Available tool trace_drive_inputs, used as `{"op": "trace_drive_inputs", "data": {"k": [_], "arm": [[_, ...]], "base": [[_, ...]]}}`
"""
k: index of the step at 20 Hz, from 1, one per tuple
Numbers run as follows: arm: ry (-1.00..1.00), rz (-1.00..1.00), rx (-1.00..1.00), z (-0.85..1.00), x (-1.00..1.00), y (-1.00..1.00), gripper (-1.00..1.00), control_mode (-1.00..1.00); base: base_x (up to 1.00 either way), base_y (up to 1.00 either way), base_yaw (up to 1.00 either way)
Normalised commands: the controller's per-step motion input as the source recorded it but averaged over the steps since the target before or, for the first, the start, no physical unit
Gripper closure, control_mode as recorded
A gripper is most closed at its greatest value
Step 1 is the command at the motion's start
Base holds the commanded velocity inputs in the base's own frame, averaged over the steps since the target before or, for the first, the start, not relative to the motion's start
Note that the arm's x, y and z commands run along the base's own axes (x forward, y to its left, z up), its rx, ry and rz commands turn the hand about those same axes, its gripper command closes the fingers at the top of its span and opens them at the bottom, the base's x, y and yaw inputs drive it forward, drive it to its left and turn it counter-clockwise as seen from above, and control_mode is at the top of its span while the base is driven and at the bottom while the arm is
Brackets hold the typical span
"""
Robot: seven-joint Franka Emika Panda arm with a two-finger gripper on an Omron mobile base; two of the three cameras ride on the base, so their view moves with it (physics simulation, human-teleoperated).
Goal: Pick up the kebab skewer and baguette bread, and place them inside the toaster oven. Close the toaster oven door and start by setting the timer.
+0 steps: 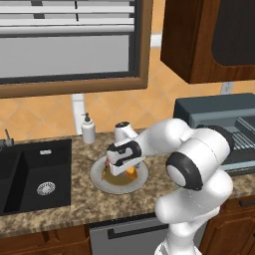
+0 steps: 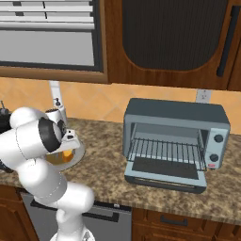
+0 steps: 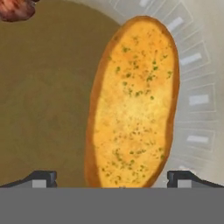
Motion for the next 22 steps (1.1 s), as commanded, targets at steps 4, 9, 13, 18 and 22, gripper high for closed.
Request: {"op": "trace_drive_inputs", "data": {"k": [4, 9, 13, 18, 22], "arm": [[-0.09, 0.00, 0.00, -0.25, 0.23, -0.01, -1.00, -1.00], [-0.04, 0.00, 0.02, -0.33, 0.05, 0.01, 1.00, -1.00], [-0.02, 0.00, 0.07, -0.14, -0.07, -0.19, 1.00, -1.00], [-0.02, 0.00, 0.14, 0.40, -0.19, -0.54, 1.00, -1.00], [-0.03, -0.02, 0.12, 1.00, -0.58, -0.51, 1.00, -1.00]], "base": [[0.00, 0.00, 0.00], [0.00, 0.00, 0.00], [0.00, 0.00, 0.00], [0.00, 0.00, 0.00], [0.00, 0.00, 0.00]]}}
